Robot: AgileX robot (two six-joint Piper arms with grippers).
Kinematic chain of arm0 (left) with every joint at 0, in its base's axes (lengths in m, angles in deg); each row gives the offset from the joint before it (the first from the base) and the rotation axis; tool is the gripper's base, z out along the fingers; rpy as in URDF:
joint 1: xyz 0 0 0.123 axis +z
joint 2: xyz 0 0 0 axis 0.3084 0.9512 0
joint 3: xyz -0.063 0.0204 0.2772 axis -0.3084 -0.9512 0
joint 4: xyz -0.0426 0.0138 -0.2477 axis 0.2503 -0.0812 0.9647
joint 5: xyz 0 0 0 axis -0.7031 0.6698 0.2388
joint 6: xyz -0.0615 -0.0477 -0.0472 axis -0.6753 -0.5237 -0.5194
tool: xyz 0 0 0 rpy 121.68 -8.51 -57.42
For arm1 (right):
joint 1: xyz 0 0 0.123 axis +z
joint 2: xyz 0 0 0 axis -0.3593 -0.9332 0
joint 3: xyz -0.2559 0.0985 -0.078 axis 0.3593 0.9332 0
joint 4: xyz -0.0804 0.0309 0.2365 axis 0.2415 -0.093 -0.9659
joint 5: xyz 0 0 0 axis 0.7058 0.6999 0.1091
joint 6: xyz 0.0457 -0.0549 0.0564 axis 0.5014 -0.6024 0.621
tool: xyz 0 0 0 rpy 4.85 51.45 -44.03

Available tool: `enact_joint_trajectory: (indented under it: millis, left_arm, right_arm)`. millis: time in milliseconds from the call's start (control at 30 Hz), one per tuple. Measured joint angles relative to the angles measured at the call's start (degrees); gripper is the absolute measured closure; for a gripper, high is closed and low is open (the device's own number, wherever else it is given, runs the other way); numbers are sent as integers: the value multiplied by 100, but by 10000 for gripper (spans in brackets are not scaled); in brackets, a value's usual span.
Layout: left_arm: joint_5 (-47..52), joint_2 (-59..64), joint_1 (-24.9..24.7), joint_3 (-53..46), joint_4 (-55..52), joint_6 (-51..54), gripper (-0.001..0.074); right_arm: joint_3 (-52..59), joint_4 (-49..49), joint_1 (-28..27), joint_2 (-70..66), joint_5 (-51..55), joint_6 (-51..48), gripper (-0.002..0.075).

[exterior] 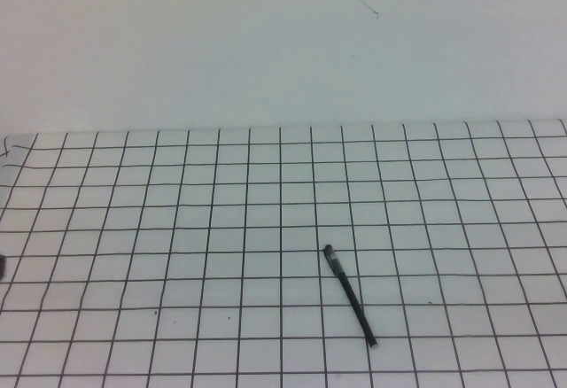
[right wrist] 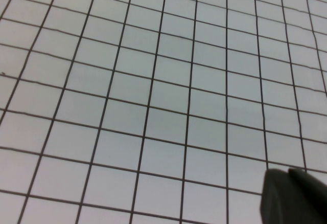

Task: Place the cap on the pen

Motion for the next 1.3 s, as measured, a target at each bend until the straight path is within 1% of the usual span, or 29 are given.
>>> enact_joint_trajectory:
  millis: [100, 167, 267, 333, 433, 600, 700, 767, 833, 900, 967, 1033, 1200, 1300]
  left_arm:
    - [0, -488, 432, -28, 17, 0, 736]
    - [-42, -821, 753, -217, 48, 0, 736]
    - [-320, -1216, 1170, -729, 64, 0, 736]
    - [-623, -1352, 1410, -1225, 312, 0, 736]
    - [-1189, -1397, 1582, -1846, 667, 0, 737]
    - [-1971, -1397, 1593, -2633, 1072, 0, 736]
    - [-2036, -1483, 1593, -2963, 956, -27, 736]
    - [-1937, -1618, 1593, -3067, 429, -351, 736]
    - [-1927, -1748, 1593, -3067, -398, -1221, 736]
    - [-1661, -1829, 1593, -3056, -1156, -2118, 736]
    - [-1320, -1829, 1593, -3056, -1620, -2770, 736]
    - [-1146, -1839, 1593, -3056, -1753, -2998, 736]
    - [-561, -1874, 1593, -3056, -1765, -2998, 736]
    - [-568, -1886, 1593, -3056, -1765, -2998, 736]
  right_arm:
    - [0, 0, 0, 0, 0, 0, 725]
    - [0, 0, 0, 0, 0, 0, 725]
    - [0, 0, 0, 0, 0, 0, 725]
    - [0, 0, 0, 0, 0, 0, 725]
    - [0, 0, 0, 0, 0, 0, 725]
    - [0, 0, 0, 0, 0, 0, 725]
    - [0, 0, 0, 0, 0, 0, 725]
    - [0, 0, 0, 0, 0, 0, 725]
    - [0, 0, 0, 0, 0, 0, 725]
    - [0, 0, 0, 0, 0, 0, 725]
    - [0, 0, 0, 0, 0, 0, 725]
    - [0, 0, 0, 0, 0, 0, 725]
    - [0, 0, 0, 0, 0, 0, 725]
    - [0, 0, 0, 0, 0, 0, 725]
